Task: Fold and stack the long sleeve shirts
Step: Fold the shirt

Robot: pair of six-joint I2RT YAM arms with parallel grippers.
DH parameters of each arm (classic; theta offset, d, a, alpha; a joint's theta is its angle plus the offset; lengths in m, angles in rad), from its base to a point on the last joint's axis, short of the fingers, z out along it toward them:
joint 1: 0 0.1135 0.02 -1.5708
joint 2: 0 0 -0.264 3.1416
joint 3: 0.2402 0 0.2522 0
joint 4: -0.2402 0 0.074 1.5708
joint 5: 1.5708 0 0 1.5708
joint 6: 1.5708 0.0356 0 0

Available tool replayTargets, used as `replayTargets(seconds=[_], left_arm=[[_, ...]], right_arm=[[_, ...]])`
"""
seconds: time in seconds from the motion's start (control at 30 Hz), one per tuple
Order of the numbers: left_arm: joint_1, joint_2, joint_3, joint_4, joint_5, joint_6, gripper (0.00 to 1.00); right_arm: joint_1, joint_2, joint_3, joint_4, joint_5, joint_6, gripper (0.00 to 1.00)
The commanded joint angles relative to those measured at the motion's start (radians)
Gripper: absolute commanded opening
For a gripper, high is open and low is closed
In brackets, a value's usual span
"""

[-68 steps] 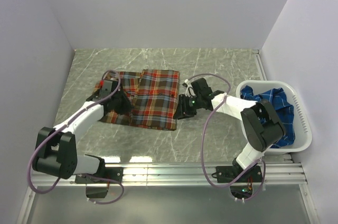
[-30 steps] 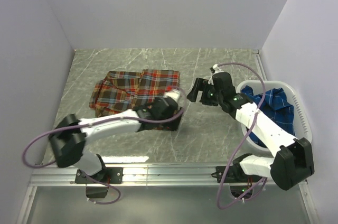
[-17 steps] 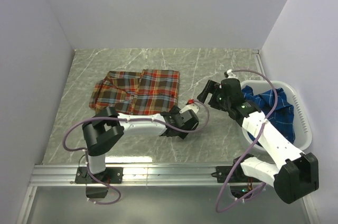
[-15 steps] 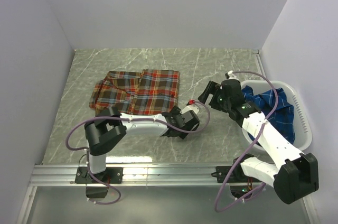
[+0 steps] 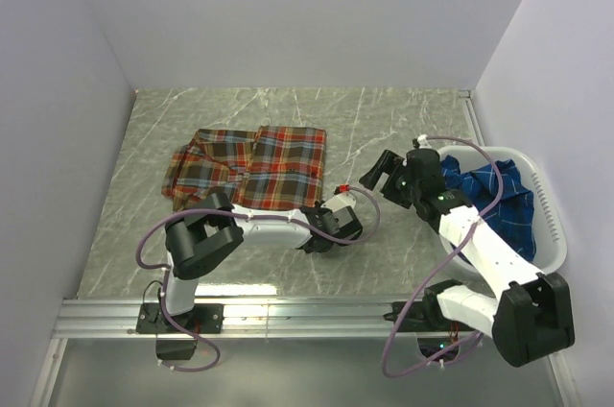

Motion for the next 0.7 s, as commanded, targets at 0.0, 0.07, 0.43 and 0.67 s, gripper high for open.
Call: replayTargets(seconds=[0.0, 0.07, 0.43, 0.67], left_arm=[[-0.004, 0.010, 0.012, -0.048, -0.021, -0.018, 0.11], [-0.002, -0.005, 0.015, -0.054, -0.021, -0.027, 0.04], [0.024, -0.195, 0.035, -0.053, 0.166, -0.115, 0.02], [0.044, -0.211, 0.058, -0.034, 0.259, -0.130, 0.03]], right_arm=[[-0.012, 0.033, -0.024, 0.111, -0.068, 0.038, 0.93], [-0.012, 0.065, -0.041, 0.172, -0.096, 0.060, 0.93], [0.000, 0.358, -0.037, 0.535, -0.303, 0.336, 0.95], [0.061, 0.575, 0.041, 0.702, -0.317, 0.412, 0.94]])
